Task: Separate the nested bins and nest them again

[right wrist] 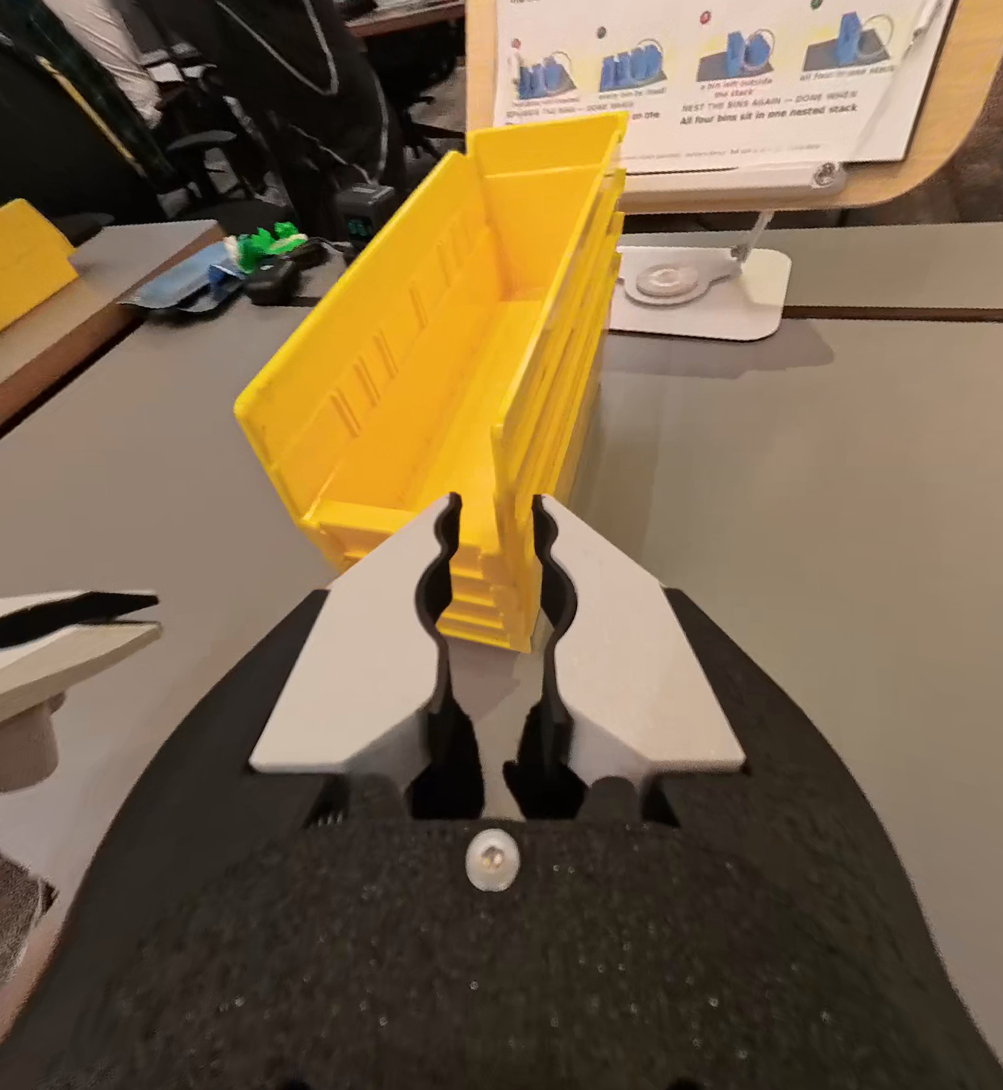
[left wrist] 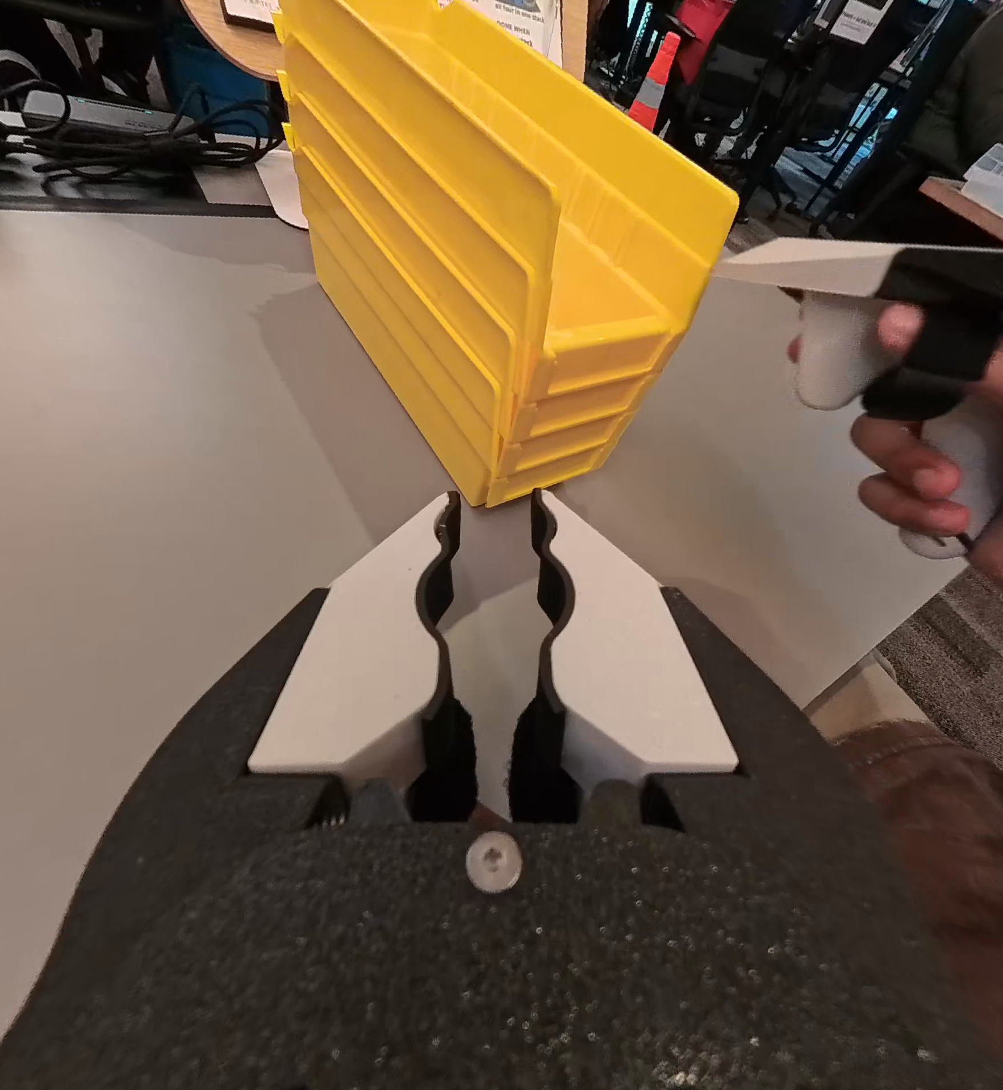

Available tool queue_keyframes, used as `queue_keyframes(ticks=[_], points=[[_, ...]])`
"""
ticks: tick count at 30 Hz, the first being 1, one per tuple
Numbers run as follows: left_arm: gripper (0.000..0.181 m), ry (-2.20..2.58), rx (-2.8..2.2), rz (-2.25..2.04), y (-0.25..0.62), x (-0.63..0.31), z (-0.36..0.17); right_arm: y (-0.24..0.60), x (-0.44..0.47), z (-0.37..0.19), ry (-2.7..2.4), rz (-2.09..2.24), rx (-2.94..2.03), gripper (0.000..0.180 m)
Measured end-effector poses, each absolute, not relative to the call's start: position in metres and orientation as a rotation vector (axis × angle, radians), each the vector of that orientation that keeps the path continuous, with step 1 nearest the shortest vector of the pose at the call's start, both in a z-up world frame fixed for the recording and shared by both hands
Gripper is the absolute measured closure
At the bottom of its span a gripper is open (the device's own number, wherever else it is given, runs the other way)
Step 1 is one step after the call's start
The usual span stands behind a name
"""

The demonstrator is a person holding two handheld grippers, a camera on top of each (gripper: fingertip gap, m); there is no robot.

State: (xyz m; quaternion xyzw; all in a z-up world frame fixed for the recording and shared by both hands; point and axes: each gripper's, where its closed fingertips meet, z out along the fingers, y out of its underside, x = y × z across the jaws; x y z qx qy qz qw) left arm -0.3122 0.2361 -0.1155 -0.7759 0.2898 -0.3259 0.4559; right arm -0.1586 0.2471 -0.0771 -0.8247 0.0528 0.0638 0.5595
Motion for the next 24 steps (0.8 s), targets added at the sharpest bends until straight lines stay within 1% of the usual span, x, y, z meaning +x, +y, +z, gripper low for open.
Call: queue_keyframes(ticks=[3, 6, 9, 11, 13, 17, 24], points=[[0.159, 0.715, -1.913, -0.795, 0.237, -0.313, -0.116, 0.229, -0.153, -0.078, 0.009, 0.176, -1.933, 0.151], [0.159, 0.72, -1.919, -0.788, 0.237, -0.312, -0.118, 0.207, -0.139, -0.1, -0.054, 0.185, -1.952, 0.149], [0.159, 0.722, -1.928, -0.777, 0.238, -0.312, -0.12, 0.186, -0.124, -0.13, -0.01, 0.22, -1.977, 0.145], [0.159, 0.715, -1.933, -0.79, 0.238, -0.31, -0.12, 0.181, -0.125, -0.132, -0.002, 0.295, -2.009, 0.139], [0.159, 0.724, -1.938, -0.794, 0.237, -0.308, -0.122, 0.184, -0.12, -0.123, 0.012, 0.295, -1.961, 0.14], [0.159, 0.739, -1.946, -0.777, 0.238, -0.305, -0.125, 0.188, -0.116, -0.139, 0.02, 0.309, -2.007, 0.141], [0.159, 0.742, -1.949, -0.762, 0.238, -0.309, -0.127, 0.189, -0.114, -0.133, 0.089, 0.393, -1.978, 0.144]])
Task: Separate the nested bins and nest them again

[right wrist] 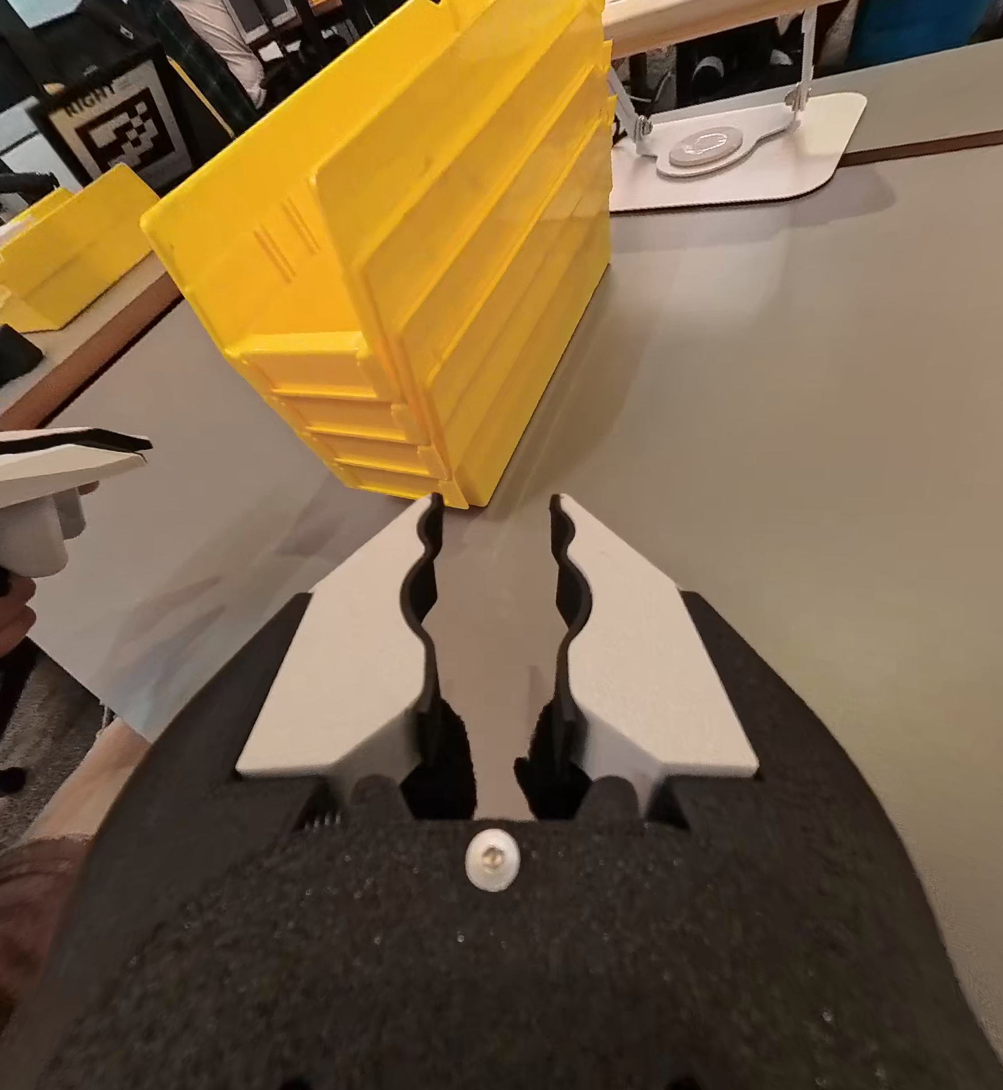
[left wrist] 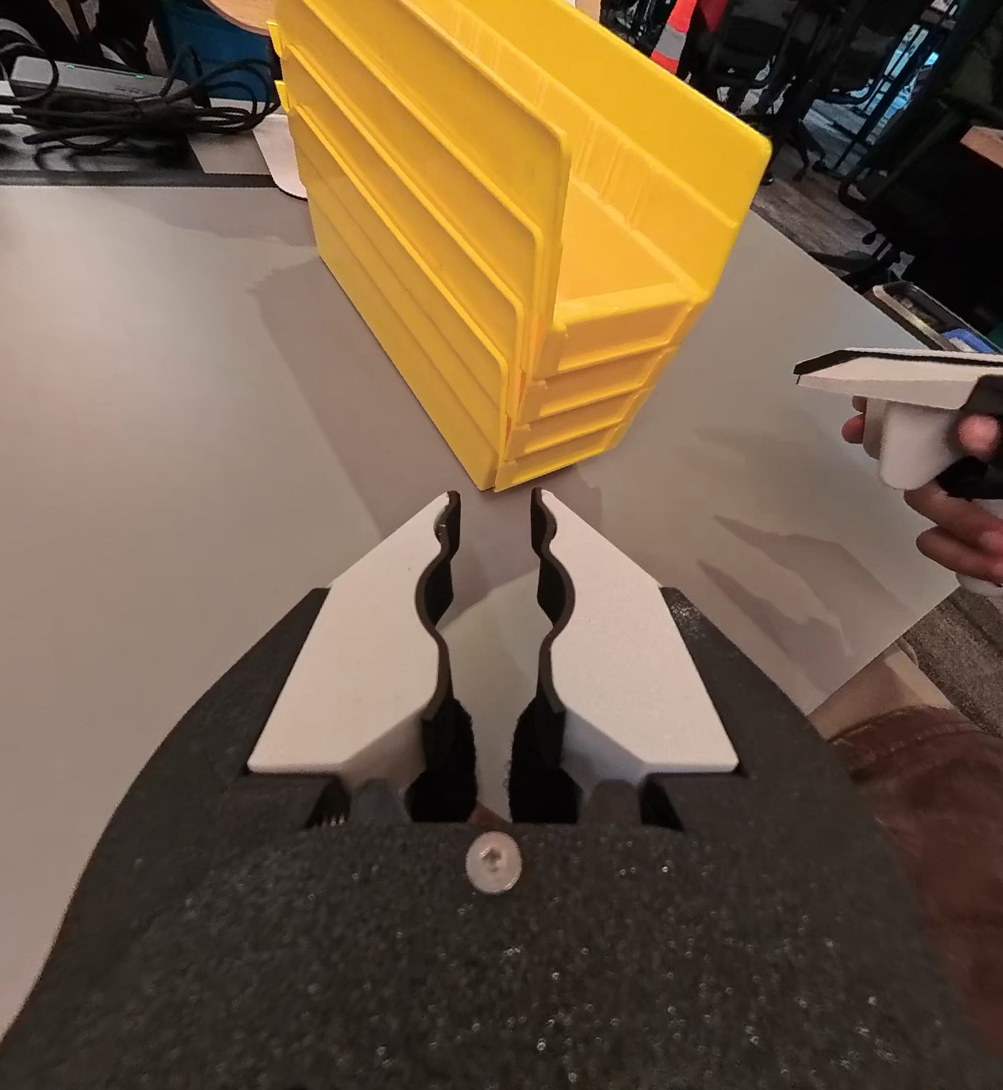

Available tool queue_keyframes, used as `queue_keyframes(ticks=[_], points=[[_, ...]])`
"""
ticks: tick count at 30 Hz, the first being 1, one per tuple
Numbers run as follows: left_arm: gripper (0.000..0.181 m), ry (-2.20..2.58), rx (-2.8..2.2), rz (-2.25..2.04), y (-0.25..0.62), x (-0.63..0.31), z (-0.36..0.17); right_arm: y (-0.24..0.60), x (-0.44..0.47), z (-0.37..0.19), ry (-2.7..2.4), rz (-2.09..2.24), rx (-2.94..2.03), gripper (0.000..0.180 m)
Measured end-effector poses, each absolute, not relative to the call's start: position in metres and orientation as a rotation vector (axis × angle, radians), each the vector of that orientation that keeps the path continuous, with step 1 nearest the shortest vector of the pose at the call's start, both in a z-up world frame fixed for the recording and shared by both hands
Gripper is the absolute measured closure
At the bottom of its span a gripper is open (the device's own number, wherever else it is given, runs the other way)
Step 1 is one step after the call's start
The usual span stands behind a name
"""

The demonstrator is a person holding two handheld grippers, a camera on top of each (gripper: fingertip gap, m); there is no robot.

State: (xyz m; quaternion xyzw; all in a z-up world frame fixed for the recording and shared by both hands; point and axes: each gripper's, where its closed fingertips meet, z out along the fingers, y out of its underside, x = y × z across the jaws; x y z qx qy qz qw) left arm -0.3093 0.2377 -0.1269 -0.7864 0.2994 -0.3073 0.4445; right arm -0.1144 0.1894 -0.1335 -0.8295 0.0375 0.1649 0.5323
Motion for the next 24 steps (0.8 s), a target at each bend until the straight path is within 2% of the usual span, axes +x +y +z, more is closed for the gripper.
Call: queue_keyframes(ticks=[19, 21, 24], points=[[0.159, 0.729, -1.959, -0.798, 0.236, -0.306, -0.126, 0.189, -0.121, -0.143, 0.063, 0.366, -2.034, 0.141], [0.159, 0.724, -1.961, -0.806, 0.235, -0.306, -0.126, 0.188, -0.127, -0.142, 0.091, 0.425, -2.051, 0.132], [0.159, 0.717, -1.961, -0.808, 0.235, -0.308, -0.125, 0.19, -0.14, -0.135, 0.088, 0.495, -2.104, 0.103]])
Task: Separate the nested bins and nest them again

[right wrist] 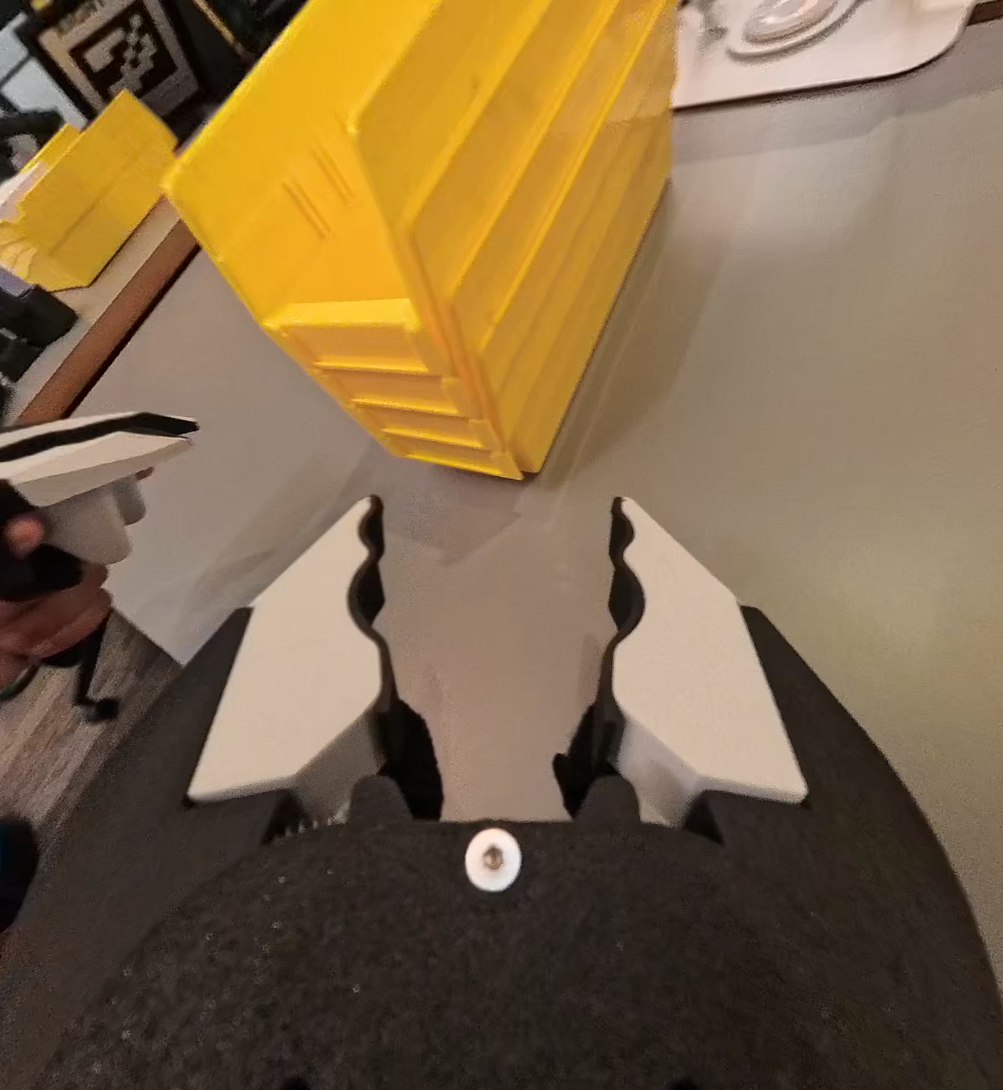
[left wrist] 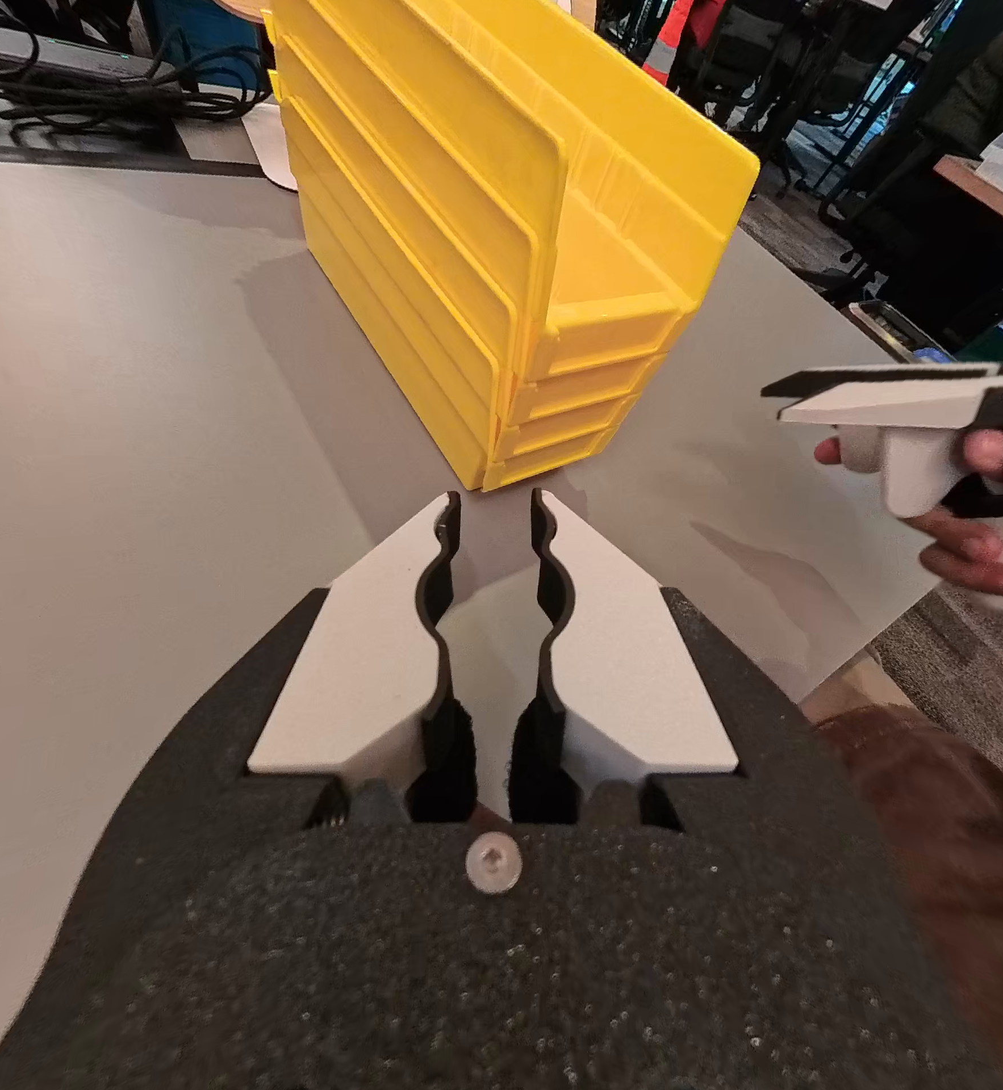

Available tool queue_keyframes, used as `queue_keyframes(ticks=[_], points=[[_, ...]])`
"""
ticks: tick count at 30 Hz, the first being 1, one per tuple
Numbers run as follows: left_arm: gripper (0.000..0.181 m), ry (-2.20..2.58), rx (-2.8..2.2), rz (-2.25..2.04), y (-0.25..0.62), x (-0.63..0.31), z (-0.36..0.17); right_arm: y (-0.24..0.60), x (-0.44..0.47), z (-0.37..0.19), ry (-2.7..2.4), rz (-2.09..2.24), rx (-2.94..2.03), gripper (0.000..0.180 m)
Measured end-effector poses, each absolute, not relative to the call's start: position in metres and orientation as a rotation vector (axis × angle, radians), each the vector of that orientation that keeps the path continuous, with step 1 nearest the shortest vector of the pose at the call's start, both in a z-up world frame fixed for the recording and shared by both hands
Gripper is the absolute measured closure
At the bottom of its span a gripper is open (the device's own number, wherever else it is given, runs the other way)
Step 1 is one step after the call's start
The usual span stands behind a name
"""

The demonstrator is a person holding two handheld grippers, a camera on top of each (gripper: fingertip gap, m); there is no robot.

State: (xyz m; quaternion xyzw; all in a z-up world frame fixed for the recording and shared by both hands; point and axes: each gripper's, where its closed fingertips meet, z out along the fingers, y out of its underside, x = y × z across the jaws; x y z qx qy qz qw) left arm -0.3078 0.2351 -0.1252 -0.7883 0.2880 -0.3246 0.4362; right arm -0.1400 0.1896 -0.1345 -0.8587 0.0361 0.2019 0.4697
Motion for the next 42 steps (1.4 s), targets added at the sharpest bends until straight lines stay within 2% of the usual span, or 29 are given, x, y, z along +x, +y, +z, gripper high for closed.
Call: queue_keyframes(ticks=[2, 6, 10, 12, 15, 17, 30, 38, 42], points=[[0.159, 0.716, -1.96, -0.807, 0.235, -0.31, -0.125, 0.19, -0.145, -0.125, 0.054, 0.514, -2.164, 0.093], [0.159, 0.762, -2.025, -0.824, 0.23, -0.31, -0.138, 0.207, -0.151, -0.075, -0.021, 0.497, -2.179, 0.09], [0.159, 0.759, -2.023, -0.83, 0.228, -0.307, -0.136, 0.269, -0.148, -0.016, -0.121, 0.331, -2.248, 0.084], [0.159, 0.781, -1.984, -0.801, 0.228, -0.304, -0.13, 0.31, -0.147, -0.005, -0.116, 0.299, -2.319, 0.083], [0.159, 0.829, -1.959, -0.751, 0.226, -0.299, -0.13, 0.356, -0.14, -0.026, -0.055, 0.202, -2.541, 0.076], [0.159, 0.856, -1.958, -0.744, 0.223, -0.295, -0.132, 0.375, -0.151, -0.037, 0.01, 0.264, -2.655, 0.065], [0.159, 0.839, -1.987, -0.79, 0.226, -0.301, -0.135, 0.414, -0.157, -0.08, 0.235, -0.051, -2.899, 0.058], [0.159, 0.843, -1.985, -0.78, 0.226, -0.3, -0.135, 0.41, -0.157, -0.076, 0.274, -0.063, -2.926, 0.083], [0.159, 0.861, -1.982, -0.765, 0.224, -0.298, -0.136, 0.406, -0.16, -0.074, 0.24, -0.055, -2.954, 0.088]])
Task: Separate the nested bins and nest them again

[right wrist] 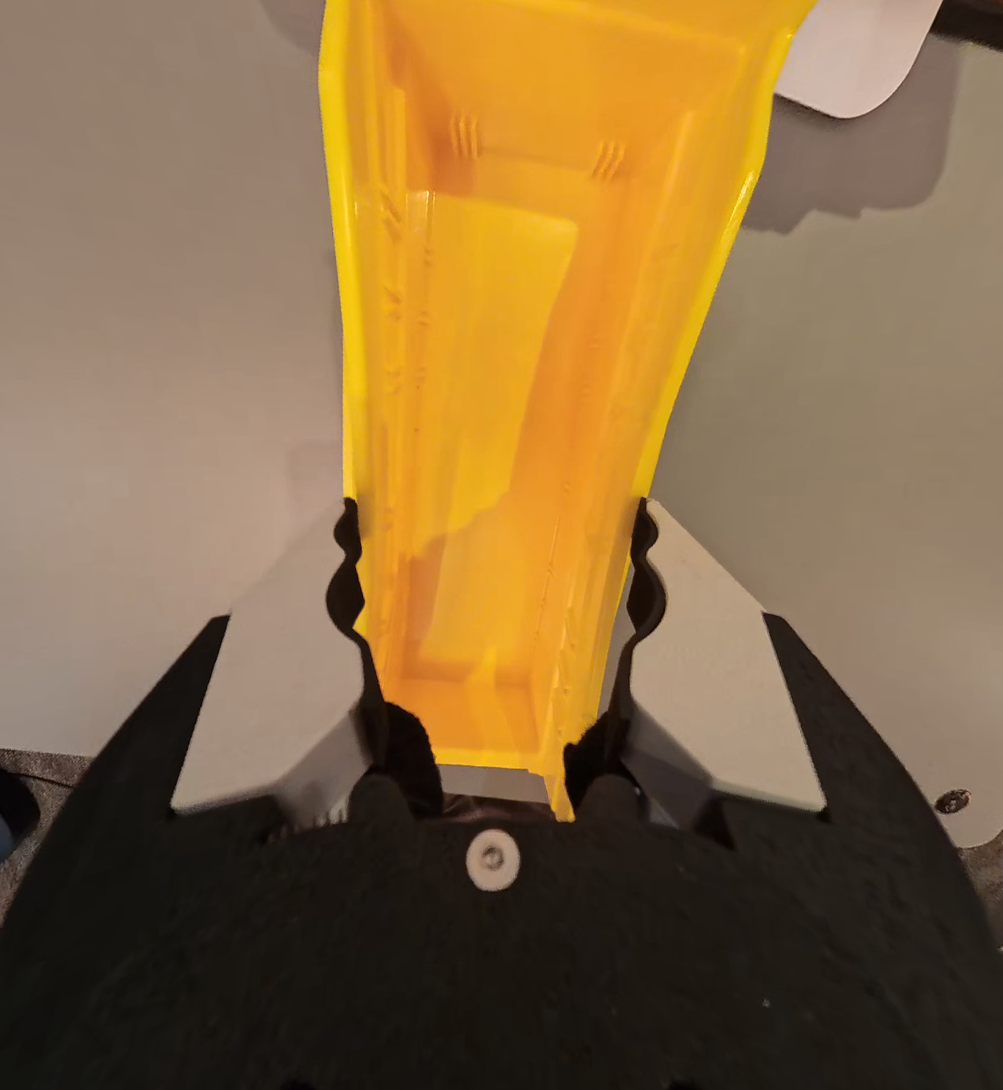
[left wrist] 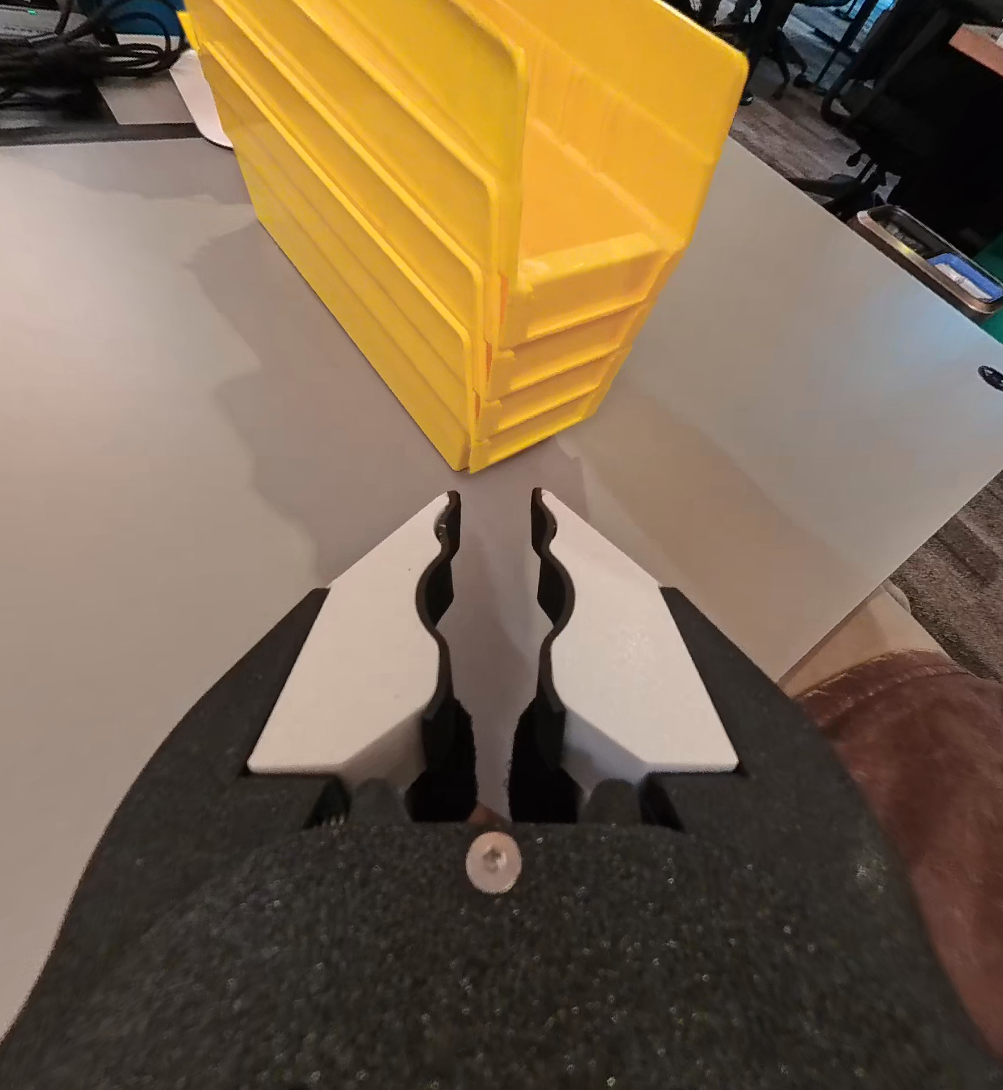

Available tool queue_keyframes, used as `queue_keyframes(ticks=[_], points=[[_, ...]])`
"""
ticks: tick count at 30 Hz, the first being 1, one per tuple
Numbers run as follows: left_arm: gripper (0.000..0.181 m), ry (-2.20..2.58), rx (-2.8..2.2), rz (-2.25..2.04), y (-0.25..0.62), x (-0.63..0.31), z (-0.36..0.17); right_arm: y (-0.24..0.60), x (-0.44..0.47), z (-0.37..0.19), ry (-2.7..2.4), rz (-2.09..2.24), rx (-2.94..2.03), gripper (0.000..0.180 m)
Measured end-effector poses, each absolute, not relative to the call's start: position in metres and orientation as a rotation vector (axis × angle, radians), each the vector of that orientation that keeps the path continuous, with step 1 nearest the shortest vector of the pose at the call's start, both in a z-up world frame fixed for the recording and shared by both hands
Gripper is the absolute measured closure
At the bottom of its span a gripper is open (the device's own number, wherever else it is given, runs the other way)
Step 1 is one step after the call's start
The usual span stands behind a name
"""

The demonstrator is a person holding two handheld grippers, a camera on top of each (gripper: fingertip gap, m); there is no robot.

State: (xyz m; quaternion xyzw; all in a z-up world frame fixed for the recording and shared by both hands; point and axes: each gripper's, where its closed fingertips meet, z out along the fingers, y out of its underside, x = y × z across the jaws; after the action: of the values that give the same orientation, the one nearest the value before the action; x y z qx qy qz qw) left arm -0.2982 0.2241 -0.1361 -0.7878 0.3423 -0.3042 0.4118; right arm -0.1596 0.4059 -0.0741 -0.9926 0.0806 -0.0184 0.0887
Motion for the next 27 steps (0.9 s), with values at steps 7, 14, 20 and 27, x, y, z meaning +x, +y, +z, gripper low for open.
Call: queue_keyframes(ticks=[7, 14, 20, 27], points=[[0.159, 0.87, -1.983, -0.757, 0.224, -0.298, -0.137, 0.4, -0.155, -0.064, 0.243, -0.015, -2.969, 0.089], [0.159, 0.867, -1.981, -0.76, 0.224, -0.299, -0.136, 0.398, -0.145, -0.036, 0.209, -0.048, -2.971, 0.092], [0.159, 0.873, -1.981, -0.767, 0.222, -0.297, -0.137, 0.392, -0.133, 0.001, 0.197, -0.04, -2.949, 0.091], [0.159, 0.891, -1.977, -0.76, 0.218, -0.294, -0.138, 0.377, -0.097, 0.058, 0.22, -0.031, -2.887, 0.09]])
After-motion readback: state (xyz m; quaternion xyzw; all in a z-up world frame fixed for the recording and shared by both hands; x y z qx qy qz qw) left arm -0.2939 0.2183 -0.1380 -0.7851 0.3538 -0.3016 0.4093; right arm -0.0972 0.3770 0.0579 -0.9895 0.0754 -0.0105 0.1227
